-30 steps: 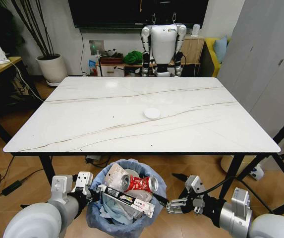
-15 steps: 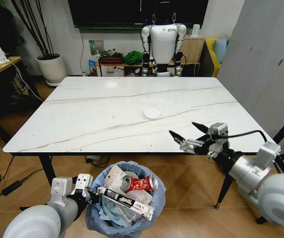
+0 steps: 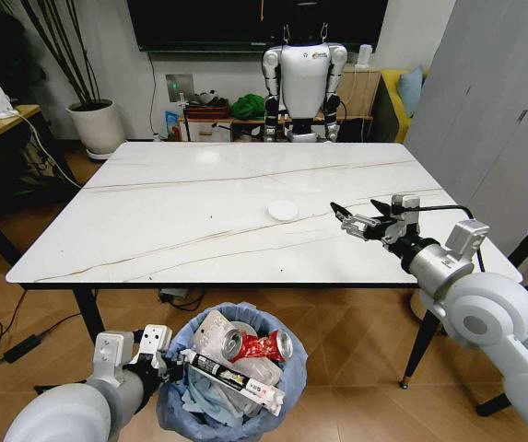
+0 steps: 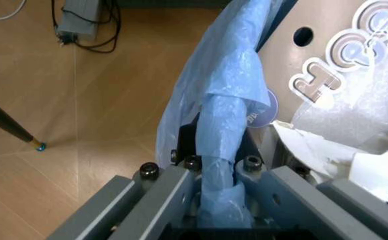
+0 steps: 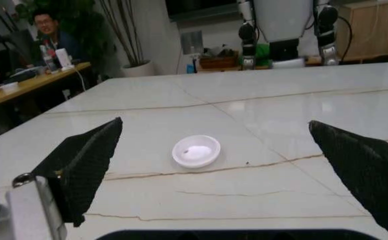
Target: Pick up the trash bin and place the trash from the table into it.
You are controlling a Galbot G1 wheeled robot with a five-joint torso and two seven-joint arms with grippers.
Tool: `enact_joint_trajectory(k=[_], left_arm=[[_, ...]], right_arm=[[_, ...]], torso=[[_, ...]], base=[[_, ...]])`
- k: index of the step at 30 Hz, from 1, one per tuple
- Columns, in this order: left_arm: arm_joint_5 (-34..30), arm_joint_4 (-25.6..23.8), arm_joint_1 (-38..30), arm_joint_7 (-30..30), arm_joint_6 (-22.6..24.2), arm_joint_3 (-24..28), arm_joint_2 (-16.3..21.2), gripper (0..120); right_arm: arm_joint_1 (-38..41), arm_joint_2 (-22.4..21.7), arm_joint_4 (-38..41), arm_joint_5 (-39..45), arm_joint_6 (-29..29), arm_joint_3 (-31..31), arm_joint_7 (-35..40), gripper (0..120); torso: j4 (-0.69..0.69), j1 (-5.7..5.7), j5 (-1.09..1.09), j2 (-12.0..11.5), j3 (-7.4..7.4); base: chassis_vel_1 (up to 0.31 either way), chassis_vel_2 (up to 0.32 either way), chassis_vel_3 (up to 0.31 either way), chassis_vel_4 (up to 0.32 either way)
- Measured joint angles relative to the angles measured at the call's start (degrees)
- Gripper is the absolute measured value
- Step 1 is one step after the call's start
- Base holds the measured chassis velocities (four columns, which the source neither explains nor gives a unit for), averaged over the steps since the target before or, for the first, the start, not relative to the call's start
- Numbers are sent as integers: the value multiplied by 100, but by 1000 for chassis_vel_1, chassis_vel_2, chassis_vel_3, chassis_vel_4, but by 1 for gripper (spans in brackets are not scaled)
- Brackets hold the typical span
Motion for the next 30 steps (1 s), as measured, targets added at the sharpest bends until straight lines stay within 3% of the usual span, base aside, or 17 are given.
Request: enact_joint_trajectory(k=[10,18,30], left_arm=[[26,0,98,-10,0,12,-31,0],[67,0,76,66,0,58,40,0],[180,0,86,136,0,47,65,0]], right_arm=[[1013,19,-489,374,-211,-746,637,100],[2266,126,-1571,692,-516,-1432,912,100],[3866,911,-2938,998,-851,-3123,1702,100]], torso=[[2,-1,0,0,0],[-1,-1,0,0,0],[1,-1,-1,0,0]], base=[[0,0,0,0],[0,0,0,0],[0,0,0,0]])
